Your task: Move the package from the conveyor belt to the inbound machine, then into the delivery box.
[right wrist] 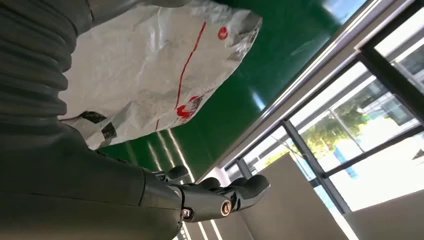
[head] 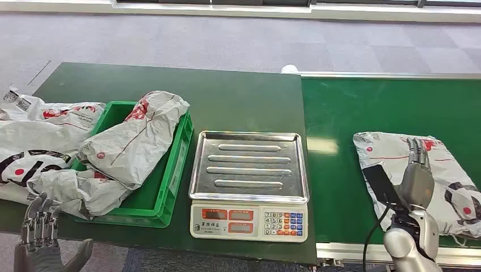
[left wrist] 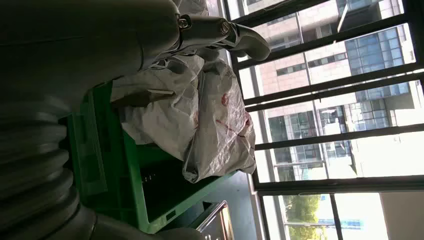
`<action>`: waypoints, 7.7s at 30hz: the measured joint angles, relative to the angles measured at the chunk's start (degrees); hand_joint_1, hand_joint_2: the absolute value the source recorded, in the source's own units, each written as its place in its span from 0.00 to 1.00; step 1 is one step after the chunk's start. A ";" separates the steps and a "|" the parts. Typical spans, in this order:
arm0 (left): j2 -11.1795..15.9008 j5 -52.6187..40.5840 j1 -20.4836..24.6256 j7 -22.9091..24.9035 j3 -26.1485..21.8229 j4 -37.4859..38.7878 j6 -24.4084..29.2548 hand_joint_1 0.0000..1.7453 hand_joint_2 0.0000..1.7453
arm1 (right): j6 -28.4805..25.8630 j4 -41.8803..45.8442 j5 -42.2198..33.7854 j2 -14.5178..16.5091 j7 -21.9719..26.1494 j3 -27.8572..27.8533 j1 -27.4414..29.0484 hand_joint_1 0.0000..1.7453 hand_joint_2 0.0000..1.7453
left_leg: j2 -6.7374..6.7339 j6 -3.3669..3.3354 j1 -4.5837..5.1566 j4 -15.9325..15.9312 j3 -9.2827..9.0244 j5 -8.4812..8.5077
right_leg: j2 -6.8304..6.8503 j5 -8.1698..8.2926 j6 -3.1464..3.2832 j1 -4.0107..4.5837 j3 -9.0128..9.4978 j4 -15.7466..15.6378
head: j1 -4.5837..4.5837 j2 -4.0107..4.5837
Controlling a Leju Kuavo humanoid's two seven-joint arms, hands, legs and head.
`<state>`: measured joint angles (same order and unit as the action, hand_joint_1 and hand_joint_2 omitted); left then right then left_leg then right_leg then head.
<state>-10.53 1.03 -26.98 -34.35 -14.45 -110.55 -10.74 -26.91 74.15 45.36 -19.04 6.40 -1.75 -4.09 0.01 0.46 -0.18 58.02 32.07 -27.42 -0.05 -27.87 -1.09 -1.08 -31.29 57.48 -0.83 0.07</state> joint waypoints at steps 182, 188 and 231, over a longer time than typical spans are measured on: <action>1.78 -46.29 54.87 43.72 47.17 48.00 0.44 1.00 1.00 | 7.53 -40.80 -7.37 10.29 9.44 -3.85 -33.40 0.00 1.00 | 0.33 -0.03 -0.25 0.26 1.96 1.60 | 0.23 1.60 -0.02 0.26 -1.80 0.06 | 0.02 0.00; 0.19 -53.85 56.66 45.96 50.05 52.16 -1.69 1.00 1.00 | 9.40 -41.70 -10.62 9.77 10.41 -6.30 -32.96 0.00 1.00 | 0.40 -0.08 -0.21 0.30 2.03 1.63 | 0.38 1.61 -0.04 0.22 -1.82 0.04 | 0.02 0.00; 9.57 -44.17 52.47 33.08 44.34 23.64 16.46 0.00 1.00 | 11.36 -37.11 -20.40 8.54 17.37 -8.44 -27.66 0.00 1.00 | 0.39 -0.06 -0.21 0.25 2.26 1.82 | 0.38 1.72 -0.04 0.23 -2.01 0.09 | 0.02 0.00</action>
<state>-0.96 -43.15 25.49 -1.27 29.89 -86.92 5.71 -15.55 37.04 24.97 -10.49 23.77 -10.19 -31.75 0.40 0.40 -0.40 58.27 34.32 -25.61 0.33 -26.15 -1.13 -0.86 -33.30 57.57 -0.81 0.07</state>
